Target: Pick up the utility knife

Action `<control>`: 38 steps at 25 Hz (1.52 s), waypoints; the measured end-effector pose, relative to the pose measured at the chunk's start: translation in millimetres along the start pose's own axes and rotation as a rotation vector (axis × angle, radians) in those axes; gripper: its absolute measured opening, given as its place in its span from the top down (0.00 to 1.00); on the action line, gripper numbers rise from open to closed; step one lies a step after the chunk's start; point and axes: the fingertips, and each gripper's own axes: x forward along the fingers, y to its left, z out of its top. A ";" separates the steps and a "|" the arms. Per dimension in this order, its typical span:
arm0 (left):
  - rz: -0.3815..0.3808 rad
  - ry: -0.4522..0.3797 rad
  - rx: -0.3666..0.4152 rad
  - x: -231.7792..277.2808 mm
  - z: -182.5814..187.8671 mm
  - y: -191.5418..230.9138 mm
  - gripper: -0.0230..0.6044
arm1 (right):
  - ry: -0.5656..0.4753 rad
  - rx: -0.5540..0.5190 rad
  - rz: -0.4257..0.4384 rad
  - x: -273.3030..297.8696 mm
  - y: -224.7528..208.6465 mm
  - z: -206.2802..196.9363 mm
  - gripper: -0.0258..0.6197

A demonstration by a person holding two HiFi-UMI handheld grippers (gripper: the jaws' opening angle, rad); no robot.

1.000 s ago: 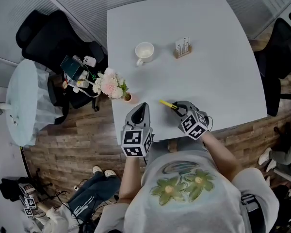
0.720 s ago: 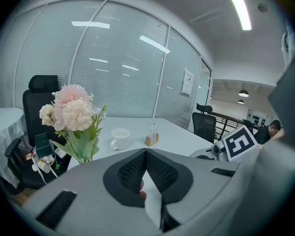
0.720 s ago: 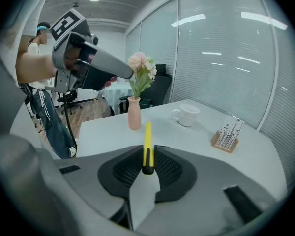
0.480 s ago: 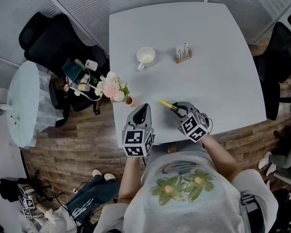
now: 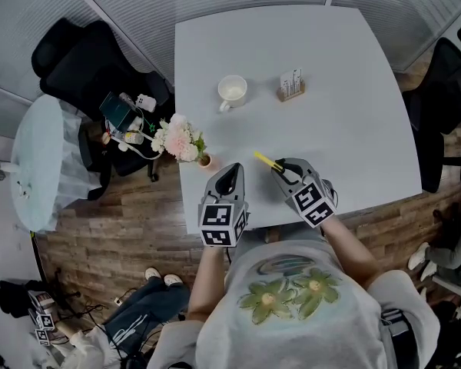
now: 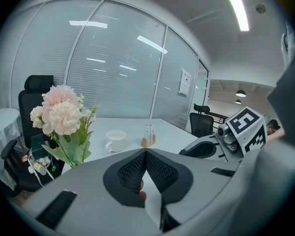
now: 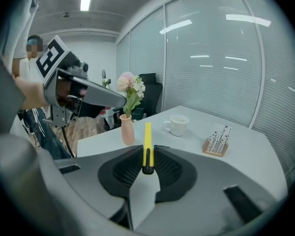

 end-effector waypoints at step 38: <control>-0.025 -0.023 0.026 13.0 17.7 -12.1 0.96 | -0.212 -0.036 -0.120 -52.3 -18.5 83.2 0.86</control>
